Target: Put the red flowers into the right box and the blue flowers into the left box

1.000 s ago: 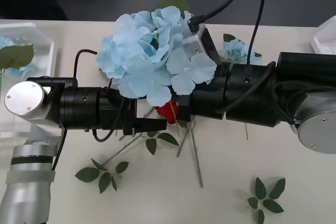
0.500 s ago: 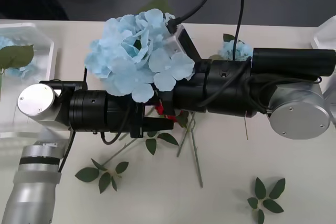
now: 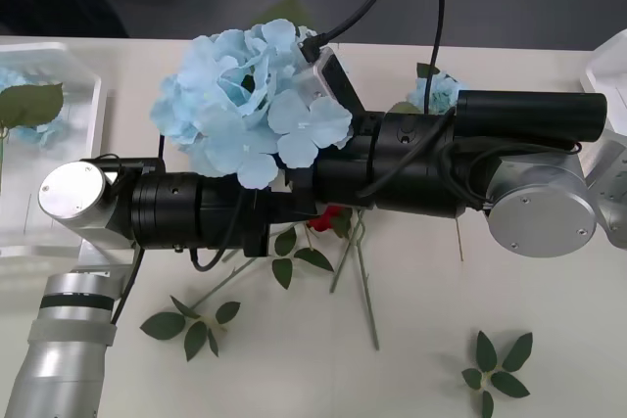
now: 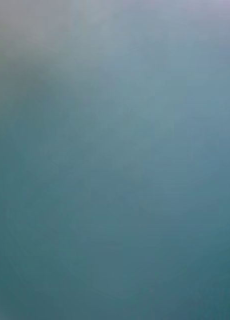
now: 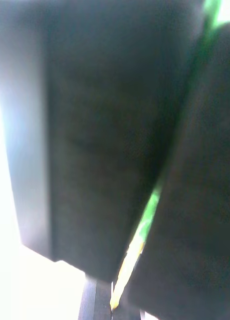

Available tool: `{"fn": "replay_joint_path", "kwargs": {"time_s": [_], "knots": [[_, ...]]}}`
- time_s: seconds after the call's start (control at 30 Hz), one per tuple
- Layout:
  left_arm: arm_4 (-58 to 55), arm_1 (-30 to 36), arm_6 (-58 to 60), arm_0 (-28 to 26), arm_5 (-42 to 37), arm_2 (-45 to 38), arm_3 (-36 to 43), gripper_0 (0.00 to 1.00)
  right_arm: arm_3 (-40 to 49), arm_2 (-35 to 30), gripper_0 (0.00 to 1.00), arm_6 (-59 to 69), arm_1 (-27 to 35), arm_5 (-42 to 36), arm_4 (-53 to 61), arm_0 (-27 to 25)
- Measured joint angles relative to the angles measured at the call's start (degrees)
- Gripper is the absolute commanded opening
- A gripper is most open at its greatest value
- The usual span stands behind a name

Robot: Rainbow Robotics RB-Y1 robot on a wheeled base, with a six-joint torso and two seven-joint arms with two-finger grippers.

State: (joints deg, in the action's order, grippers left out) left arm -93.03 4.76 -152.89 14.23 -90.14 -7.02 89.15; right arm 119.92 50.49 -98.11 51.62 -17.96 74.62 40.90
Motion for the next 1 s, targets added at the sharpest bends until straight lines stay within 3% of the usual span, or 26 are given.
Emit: {"fn": "replay_joint_path", "kwargs": {"time_s": [0.17,0.23,0.27,0.3,0.33,0.7,1.0], "knots": [[-0.92,0.0,0.0,0.0,0.0,-0.01,0.0,0.0,0.0,-0.38,0.01,0.0,0.0,0.04,0.0,0.0],[-1.32,0.0,0.0,0.0,0.0,-0.08,0.0,0.0,0.0,-0.66,0.32,0.0,0.0,0.03,0.0,0.0],[-1.4,0.0,0.0,0.0,0.0,-0.15,0.0,0.0,0.0,-0.69,0.68,0.0,0.0,0.03,0.0,0.0],[-1.4,0.0,0.0,0.0,0.0,-0.26,0.0,0.0,0.0,-0.68,0.97,0.0,0.0,0.03,-0.02,0.0],[-1.4,0.0,0.0,0.0,0.0,-0.47,0.0,0.0,0.0,-0.68,1.0,0.0,0.0,0.03,-0.07,0.0],[-1.42,0.01,0.0,0.0,0.0,-2.36,0.0,0.0,0.09,-0.67,1.0,0.0,0.75,0.69,-1.15,0.0],[-3.31,1.19,0.0,-0.01,-0.22,-3.48,0.0,0.0,1.51,-0.66,1.0,0.0,6.83,1.54,-0.41,-0.2]]}}
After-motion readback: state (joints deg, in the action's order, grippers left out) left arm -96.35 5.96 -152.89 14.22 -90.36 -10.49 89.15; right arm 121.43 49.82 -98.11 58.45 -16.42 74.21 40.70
